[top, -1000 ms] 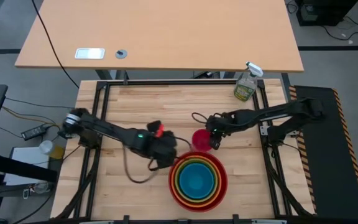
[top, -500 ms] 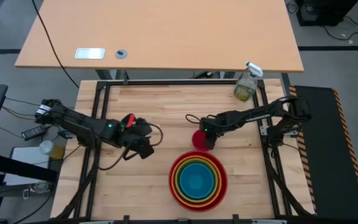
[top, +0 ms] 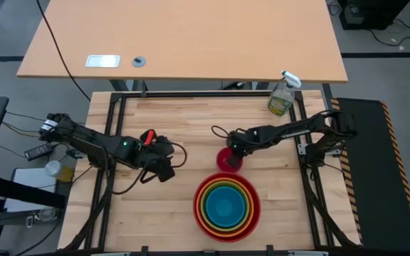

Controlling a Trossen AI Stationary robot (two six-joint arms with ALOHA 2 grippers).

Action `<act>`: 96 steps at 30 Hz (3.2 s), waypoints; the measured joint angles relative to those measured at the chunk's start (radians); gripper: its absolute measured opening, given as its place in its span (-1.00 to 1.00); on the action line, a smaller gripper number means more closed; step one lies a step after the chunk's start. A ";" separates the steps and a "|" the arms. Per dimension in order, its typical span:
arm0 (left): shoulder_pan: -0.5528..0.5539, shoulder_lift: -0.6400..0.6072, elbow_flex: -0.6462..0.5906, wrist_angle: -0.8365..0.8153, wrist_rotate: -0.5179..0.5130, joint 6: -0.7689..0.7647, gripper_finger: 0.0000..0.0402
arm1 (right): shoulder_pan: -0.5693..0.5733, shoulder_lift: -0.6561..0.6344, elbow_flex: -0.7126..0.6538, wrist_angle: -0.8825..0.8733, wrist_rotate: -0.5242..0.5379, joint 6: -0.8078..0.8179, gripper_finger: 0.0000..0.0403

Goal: Nest bowls inside each other
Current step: Stack the small red bowl on top of the blue bowl, then return to Home Position

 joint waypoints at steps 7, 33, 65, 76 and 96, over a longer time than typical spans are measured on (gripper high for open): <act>0.000 0.000 0.000 0.059 -0.001 0.067 -0.17 | -0.018 -0.043 0.065 -0.100 0.001 -0.009 -0.92; 0.003 0.001 0.000 0.292 -0.045 0.198 -0.17 | 0.134 -0.274 0.427 -0.339 -0.246 -0.065 -0.88; 0.031 0.001 0.000 0.344 -0.149 0.193 -0.17 | 0.487 0.269 0.481 -0.180 -0.202 -0.039 -0.88; 0.031 0.001 0.000 0.344 -0.149 0.195 -0.17 | 0.452 0.266 0.481 -0.196 -0.200 0.012 -0.59; 0.036 -0.011 0.000 0.380 -0.051 0.228 -0.17 | 0.361 0.017 0.480 -0.329 -0.111 0.059 -0.23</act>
